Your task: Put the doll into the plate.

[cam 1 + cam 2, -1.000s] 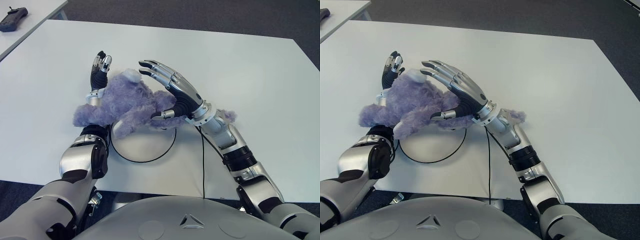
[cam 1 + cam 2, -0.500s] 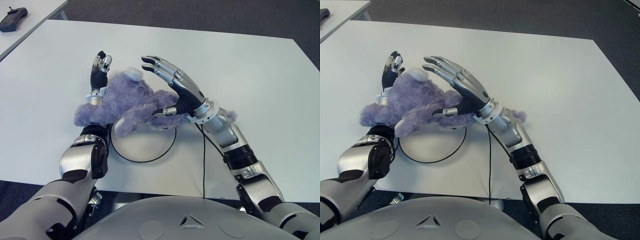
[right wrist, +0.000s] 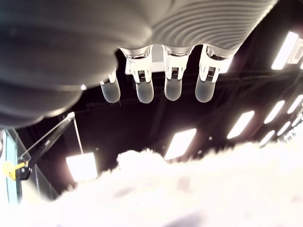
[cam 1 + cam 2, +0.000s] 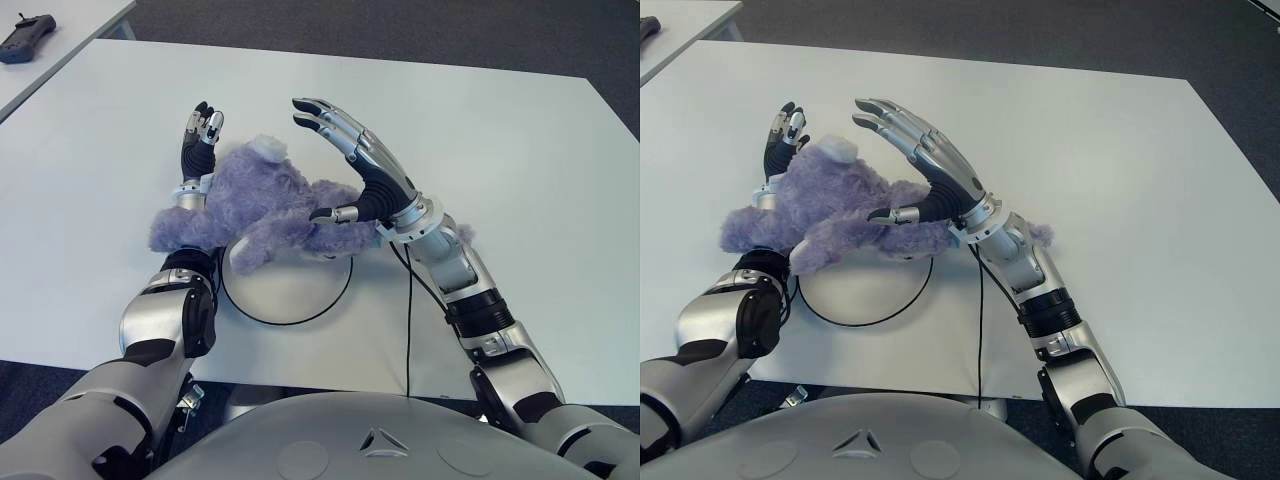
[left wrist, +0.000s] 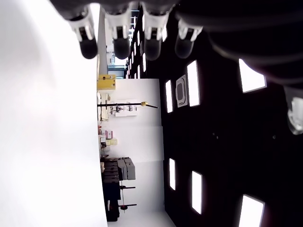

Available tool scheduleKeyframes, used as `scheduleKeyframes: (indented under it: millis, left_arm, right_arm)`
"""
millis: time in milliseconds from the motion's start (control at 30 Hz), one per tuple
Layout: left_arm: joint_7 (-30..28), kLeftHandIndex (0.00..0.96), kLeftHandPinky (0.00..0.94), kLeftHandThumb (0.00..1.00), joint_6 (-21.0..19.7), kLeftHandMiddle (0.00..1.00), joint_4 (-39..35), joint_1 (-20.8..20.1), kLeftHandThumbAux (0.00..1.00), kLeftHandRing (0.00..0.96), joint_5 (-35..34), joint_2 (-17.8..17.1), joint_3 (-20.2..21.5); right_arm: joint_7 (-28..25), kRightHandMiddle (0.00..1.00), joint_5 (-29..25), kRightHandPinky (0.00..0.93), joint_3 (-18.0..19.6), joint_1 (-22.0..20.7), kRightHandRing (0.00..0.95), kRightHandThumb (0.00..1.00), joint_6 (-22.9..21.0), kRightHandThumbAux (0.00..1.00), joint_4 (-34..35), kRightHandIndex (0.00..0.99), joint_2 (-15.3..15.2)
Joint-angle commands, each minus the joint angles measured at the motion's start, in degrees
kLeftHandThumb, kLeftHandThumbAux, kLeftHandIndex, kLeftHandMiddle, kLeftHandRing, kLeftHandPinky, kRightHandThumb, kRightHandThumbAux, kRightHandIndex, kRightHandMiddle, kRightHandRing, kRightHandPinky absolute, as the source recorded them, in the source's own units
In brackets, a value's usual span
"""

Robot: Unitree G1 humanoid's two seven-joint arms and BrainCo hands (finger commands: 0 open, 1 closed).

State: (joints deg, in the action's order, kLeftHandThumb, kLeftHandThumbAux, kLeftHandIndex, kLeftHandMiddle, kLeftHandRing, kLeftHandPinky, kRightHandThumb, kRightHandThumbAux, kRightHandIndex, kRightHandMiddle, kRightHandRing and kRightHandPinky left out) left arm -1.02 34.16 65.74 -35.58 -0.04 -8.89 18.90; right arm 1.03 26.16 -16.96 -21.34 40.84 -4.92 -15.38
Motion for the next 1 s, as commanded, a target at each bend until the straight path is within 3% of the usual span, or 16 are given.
scheduleKeyframes:
  millis: [33,300,467,600,1000]
  left_arm:
    - [0.7,0.068,0.0,0.0,-1.7,0.099,8.8,14.7,0.355,0.045,-0.7,7.8,-0.8]
    - [0.7,0.065,0.0,0.0,-3.2,0.093,8.8,14.2,0.363,0.028,-0.6,7.5,-0.9]
    - [-0.4,0.056,0.0,0.0,-4.9,0.075,9.1,13.7,0.355,0.012,-1.3,7.3,-0.2]
    - [-1.0,0.047,0.0,0.0,-6.0,0.067,9.9,13.7,0.35,0.011,-1.7,7.3,0.5]
    - [-0.1,0.049,0.0,0.0,-4.1,0.072,9.6,14.2,0.345,0.026,-0.8,7.0,-0.2]
  right_arm:
    - [-2.0,0.0,-5.2,0.0,0.8,-1.1,0.0,0.136,-0.2,0.312,-0.8,0.0,1.1]
    - [-5.1,0.0,-10.3,0.0,1.1,-2.4,0.0,0.115,-1.7,0.343,-1.7,0.0,1.9]
    - [-7.8,0.0,-14.3,0.0,3.0,-8.9,0.0,0.093,-3.5,0.367,-6.9,0.0,1.9]
    - [-8.1,0.0,-14.4,0.0,3.1,-8.6,0.0,0.09,-2.9,0.37,-6.8,0.0,2.3]
    - [-11.3,0.0,-15.9,0.0,3.2,-8.2,0.0,0.078,-5.8,0.33,-5.8,0.0,2.7]
